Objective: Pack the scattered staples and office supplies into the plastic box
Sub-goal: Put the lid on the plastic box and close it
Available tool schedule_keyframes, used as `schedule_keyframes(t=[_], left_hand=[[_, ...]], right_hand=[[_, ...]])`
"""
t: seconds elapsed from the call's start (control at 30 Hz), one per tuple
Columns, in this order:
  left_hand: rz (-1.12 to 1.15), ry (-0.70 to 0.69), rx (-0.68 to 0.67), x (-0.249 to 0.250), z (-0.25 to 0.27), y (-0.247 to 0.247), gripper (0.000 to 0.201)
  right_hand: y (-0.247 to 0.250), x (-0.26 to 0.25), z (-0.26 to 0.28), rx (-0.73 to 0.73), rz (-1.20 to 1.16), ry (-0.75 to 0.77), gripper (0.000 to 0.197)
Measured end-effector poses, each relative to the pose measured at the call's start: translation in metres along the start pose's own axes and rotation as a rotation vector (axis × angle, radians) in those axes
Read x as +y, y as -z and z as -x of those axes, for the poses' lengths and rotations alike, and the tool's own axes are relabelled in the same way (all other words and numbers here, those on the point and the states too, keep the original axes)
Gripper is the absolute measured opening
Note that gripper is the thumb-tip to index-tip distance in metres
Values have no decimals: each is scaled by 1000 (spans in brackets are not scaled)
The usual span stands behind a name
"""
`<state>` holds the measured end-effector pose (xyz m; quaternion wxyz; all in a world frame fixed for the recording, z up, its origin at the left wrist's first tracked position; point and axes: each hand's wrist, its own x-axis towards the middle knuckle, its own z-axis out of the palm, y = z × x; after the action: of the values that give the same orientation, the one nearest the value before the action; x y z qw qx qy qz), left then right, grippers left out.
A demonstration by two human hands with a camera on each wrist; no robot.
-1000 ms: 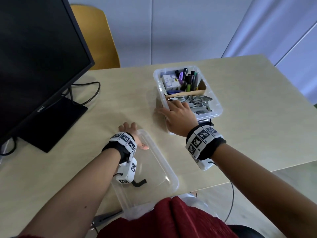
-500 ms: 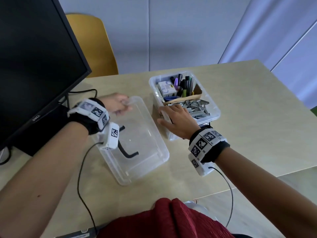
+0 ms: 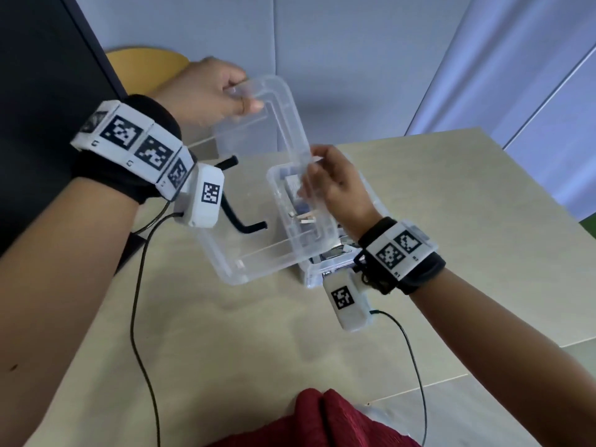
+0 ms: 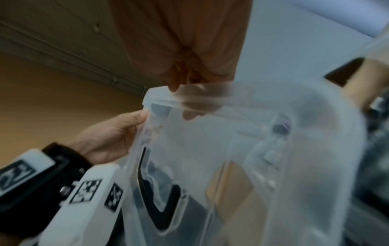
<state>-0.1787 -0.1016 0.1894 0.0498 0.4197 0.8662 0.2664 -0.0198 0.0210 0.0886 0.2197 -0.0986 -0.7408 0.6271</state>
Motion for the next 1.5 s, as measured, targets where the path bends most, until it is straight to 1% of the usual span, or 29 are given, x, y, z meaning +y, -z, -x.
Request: schedule_keyframes(t=[0.03, 0.07, 0.1, 0.13, 0.17, 0.2, 0.27, 0.3, 0.37, 0.4, 0.43, 0.5, 0.57, 0.63, 0.67, 0.73, 0.83, 0.9, 0.97, 1.03, 1.1, 1.23, 1.27, 1.33, 1.37, 1.4, 1.43, 1.47, 1.5], left_hand=[[33, 20, 119, 3, -3, -3, 20], [71, 63, 231, 5, -7, -9, 26], [101, 119, 314, 5, -11, -15, 35], [124, 186, 355, 5, -14, -22, 44], [159, 270, 351, 5, -16, -31, 51], [197, 356, 304, 3, -18, -42, 57], [241, 502, 131, 0, -18, -68, 69], [283, 559, 49, -1, -16, -83, 69], [448, 633, -46, 0, -7, -110, 54], [522, 657, -71, 1, -4, -121, 46], [559, 678, -92, 2, -1, -129, 42], [540, 706, -109, 4, 3, -139, 40], [439, 715, -95, 6, 5, -143, 38], [302, 722, -91, 7, 5, -146, 35], [235, 726, -95, 7, 5, -147, 34], [128, 725, -107, 9, 6, -149, 32], [18, 750, -129, 11, 8, -154, 33], [18, 776, -123, 8, 10, -159, 35], [111, 805, -97, 4, 8, -162, 34], [260, 832, -74, 1, 6, -159, 33], [370, 851, -84, -2, 4, -155, 33], [493, 871, -164, -5, 2, -152, 36], [533, 882, -187, -7, 2, -151, 35], [566, 912, -293, -8, 4, -146, 31], [545, 920, -369, -11, 5, -143, 35], [491, 919, -455, -14, 5, -138, 45], [375, 907, -522, -17, 3, -132, 58], [218, 875, -519, -19, 0, -129, 69], [63, 832, -448, -21, -5, -125, 74]], right_hand=[[7, -4, -6, 49, 12, 3, 19], [15, -7, -12, 95, 24, -3, 20], [24, -9, -18, 140, 28, -19, 22], [34, -9, -25, 185, 34, -45, 23], [45, -7, -31, 225, 46, -80, 25], [55, -3, -37, 256, 54, -124, 25], [73, 9, -43, 295, 53, -217, 28], [81, 16, -45, 297, 46, -262, 28], [93, 28, -47, 272, 63, -350, 23], [98, 34, -48, 237, 111, -396, 20], [103, 41, -49, 196, 179, -435, 21], [110, 56, -51, 97, 375, -473, 32], [113, 66, -50, 2, 587, -472, 36], [111, 69, -50, -80, 758, -475, 28], [109, 67, -48, -112, 842, -478, 28], [107, 64, -48, -141, 931, -454, 25], [105, 65, -48, -195, 985, -413, 22], [103, 68, -48, -217, 1019, -390, 21], [101, 69, -46, -195, 997, -385, 16], [99, 70, -44, -186, 960, -368, 21], [95, 72, -42, -198, 950, -333, 26], [93, 78, -42, -169, 891, -297, 32], [94, 80, -43, -162, 873, -286, 31], [96, 85, -47, -164, 852, -252, 25], [97, 88, -50, -182, 856, -227, 22], [99, 90, -54, -210, 866, -201, 21], [100, 91, -57, -243, 879, -177, 21], [100, 91, -59, -275, 885, -161, 22], [100, 92, -61, -305, 882, -147, 23]])
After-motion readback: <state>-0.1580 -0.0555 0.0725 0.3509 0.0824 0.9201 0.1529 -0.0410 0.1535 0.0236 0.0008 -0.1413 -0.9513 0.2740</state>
